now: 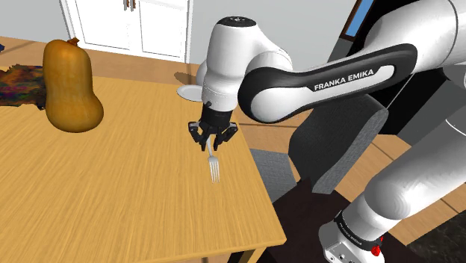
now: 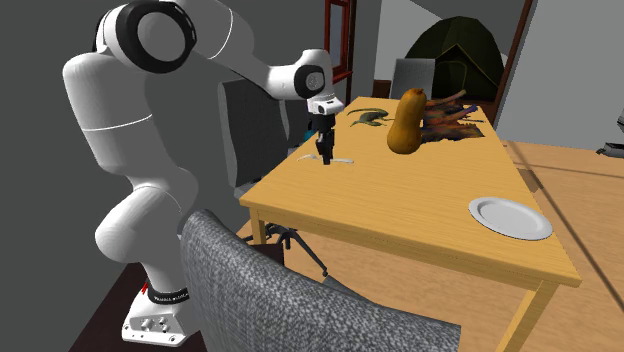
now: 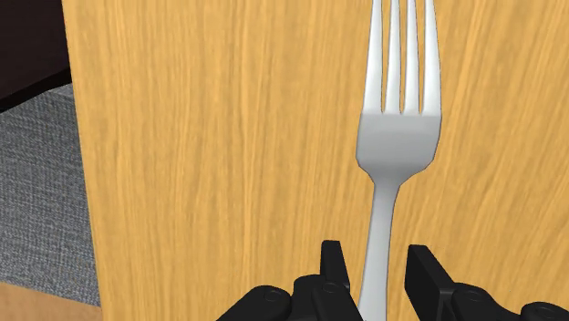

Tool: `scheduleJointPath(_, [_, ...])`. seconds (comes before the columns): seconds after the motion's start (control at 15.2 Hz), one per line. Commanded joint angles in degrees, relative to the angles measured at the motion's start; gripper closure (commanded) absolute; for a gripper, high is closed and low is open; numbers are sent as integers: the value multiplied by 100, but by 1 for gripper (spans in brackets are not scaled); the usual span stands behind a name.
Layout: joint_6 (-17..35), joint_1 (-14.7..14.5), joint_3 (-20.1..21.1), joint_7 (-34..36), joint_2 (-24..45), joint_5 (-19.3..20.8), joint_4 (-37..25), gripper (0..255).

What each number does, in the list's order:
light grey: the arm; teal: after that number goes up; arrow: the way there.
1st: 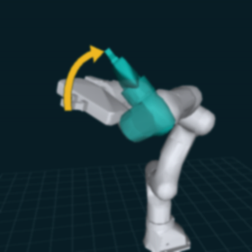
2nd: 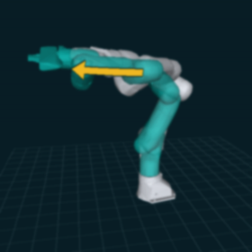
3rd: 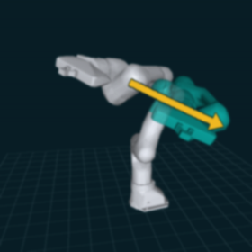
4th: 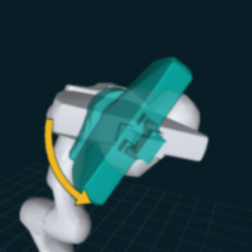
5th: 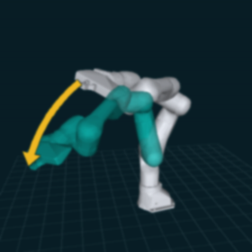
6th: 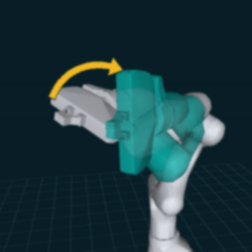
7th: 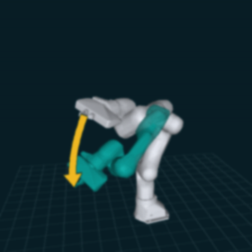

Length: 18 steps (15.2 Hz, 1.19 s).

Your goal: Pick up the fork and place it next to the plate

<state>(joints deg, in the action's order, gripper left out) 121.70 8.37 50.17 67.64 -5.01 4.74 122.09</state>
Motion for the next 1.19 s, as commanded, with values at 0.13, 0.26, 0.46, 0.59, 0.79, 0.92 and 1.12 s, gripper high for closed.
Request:
scheduleJointPath(0.13, [-253, -8, -41, -114, -129, -126, -175, 255])
scheduleJointPath(0.26, [-266, 121, -96, -171, 181, 136, -401, 255])
scheduleJointPath(0.46, [-326, 257, -198, -240, 675, 540, -797, 255])
scheduleJointPath(0.59, [-393, 308, -282, -285, 1017, 806, -1098, 255])
scheduleJointPath(0.79, [-533, 325, -433, -370, 1539, 1181, -1609, 255])
scheduleJointPath(0.92, [-649, 300, -548, -444, 1889, 1409, -1991, 255])
scheduleJointPath(1.12, [-858, 219, -729, -585, 2422, 1715, -2632, 255])
